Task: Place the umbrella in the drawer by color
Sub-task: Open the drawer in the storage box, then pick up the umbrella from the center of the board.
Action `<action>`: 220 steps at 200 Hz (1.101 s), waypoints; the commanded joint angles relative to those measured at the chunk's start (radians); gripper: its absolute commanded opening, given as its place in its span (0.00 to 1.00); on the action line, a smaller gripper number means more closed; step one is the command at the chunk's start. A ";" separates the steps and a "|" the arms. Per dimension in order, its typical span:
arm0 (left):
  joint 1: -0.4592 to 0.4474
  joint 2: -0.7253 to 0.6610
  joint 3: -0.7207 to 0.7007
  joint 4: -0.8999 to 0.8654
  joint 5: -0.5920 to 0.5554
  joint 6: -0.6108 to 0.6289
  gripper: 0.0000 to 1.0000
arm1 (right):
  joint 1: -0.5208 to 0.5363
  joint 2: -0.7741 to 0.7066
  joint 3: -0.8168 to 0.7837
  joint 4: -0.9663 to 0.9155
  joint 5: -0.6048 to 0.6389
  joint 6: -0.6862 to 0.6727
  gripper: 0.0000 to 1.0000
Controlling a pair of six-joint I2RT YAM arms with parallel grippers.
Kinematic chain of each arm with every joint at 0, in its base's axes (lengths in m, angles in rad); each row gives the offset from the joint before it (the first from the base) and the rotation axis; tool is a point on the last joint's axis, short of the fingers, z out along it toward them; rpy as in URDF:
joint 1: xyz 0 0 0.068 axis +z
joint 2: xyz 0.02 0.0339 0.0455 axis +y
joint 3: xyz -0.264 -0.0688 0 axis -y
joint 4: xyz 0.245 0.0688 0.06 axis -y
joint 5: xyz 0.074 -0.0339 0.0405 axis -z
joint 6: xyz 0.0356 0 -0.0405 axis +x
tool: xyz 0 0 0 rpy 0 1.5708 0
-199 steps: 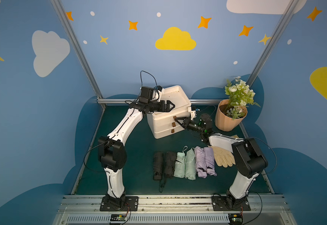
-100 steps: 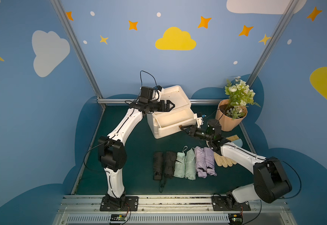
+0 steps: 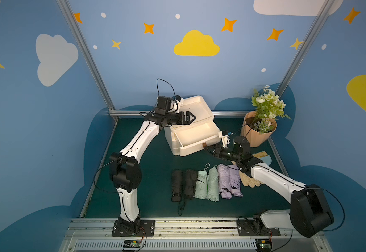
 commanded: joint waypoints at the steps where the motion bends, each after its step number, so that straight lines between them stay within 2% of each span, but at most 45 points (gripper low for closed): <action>1: 0.011 -0.025 0.035 -0.014 0.009 0.002 1.00 | -0.003 -0.069 0.058 -0.163 0.034 -0.093 0.46; 40: 0.011 -0.122 0.000 0.009 0.000 0.014 1.00 | -0.029 -0.201 0.130 -0.496 0.130 -0.246 0.67; 62: 0.011 -0.222 -0.083 0.049 -0.035 0.033 1.00 | -0.048 -0.323 0.131 -0.668 0.246 -0.328 0.79; 75: 0.011 -0.284 -0.138 0.069 -0.059 0.045 1.00 | -0.062 -0.398 0.132 -0.770 0.315 -0.363 0.90; 90: 0.012 -0.359 -0.210 0.088 -0.083 0.052 1.00 | -0.079 -0.471 0.142 -0.899 0.381 -0.400 0.95; 124: 0.011 -0.561 -0.480 0.209 -0.141 -0.003 1.00 | -0.112 -0.523 0.158 -1.157 0.495 -0.418 0.98; 143: 0.009 -0.676 -0.673 0.316 -0.169 -0.065 1.00 | -0.115 -0.469 0.158 -1.261 0.528 -0.392 0.98; 165: 0.006 -0.779 -0.838 0.386 -0.257 -0.122 1.00 | -0.114 -0.367 0.137 -1.312 0.562 -0.391 0.97; 186: 0.004 -0.847 -0.935 0.415 -0.296 -0.145 1.00 | -0.117 -0.288 0.113 -1.287 0.586 -0.368 0.96; 220: 0.003 -0.924 -0.993 0.360 -0.336 -0.143 1.00 | -0.121 -0.135 0.125 -1.244 0.630 -0.377 0.92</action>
